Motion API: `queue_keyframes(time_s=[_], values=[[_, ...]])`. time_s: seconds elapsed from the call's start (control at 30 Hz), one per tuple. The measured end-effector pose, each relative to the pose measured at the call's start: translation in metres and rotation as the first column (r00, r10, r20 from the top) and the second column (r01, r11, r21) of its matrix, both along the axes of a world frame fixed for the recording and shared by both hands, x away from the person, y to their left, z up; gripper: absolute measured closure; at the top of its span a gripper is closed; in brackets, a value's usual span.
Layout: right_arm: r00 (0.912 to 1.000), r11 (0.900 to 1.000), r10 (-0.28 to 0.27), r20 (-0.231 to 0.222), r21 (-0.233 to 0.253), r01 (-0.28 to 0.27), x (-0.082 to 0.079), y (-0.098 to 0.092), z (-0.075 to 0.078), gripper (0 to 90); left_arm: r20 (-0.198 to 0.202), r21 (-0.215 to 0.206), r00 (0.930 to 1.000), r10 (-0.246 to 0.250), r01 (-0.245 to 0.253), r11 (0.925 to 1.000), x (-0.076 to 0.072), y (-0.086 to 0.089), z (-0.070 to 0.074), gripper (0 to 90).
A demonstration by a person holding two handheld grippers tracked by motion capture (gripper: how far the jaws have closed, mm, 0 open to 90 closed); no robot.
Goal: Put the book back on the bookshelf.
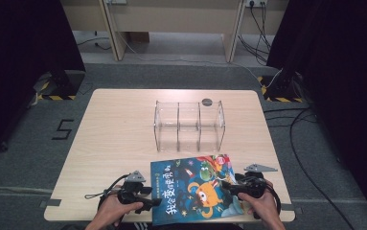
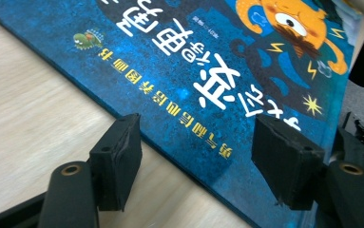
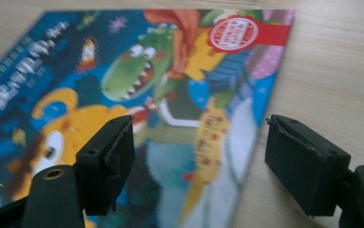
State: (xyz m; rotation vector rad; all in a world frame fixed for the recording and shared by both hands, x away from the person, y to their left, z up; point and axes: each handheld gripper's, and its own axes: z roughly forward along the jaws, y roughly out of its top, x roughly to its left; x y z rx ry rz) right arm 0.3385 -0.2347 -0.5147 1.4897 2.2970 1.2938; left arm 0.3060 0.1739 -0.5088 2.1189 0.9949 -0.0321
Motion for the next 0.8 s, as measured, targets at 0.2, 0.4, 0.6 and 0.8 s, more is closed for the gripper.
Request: queue_keyframes(time_s=[0.2,0.4,0.6,0.8], values=[[0.9963,0.991,-0.051,-0.070,0.121,0.059,0.003,-0.008,-0.001,22.9,0.006,-0.007,1.0000,0.002,-0.002,1.0000,-0.001,-0.002,-0.001,32.3],[0.9921,0.979,-0.083,-0.094,0.180,0.099,0.001,-0.010,-0.003,21.1,0.012,-0.005,0.9999,-0.007,0.007,1.0000,-0.002,-0.003,-0.001,30.5],[0.9800,0.948,-0.130,-0.151,0.271,0.167,-0.004,-0.015,-0.005,20.4,-0.007,-0.026,1.0000,-0.005,0.005,0.9997,0.000,-0.002,-0.001,27.4],[0.9712,0.905,-0.088,-0.221,0.389,0.171,-0.012,-0.031,-0.010,21.8,-0.050,-0.081,0.9987,0.015,-0.019,0.9966,0.002,0.002,-0.003,27.2]])
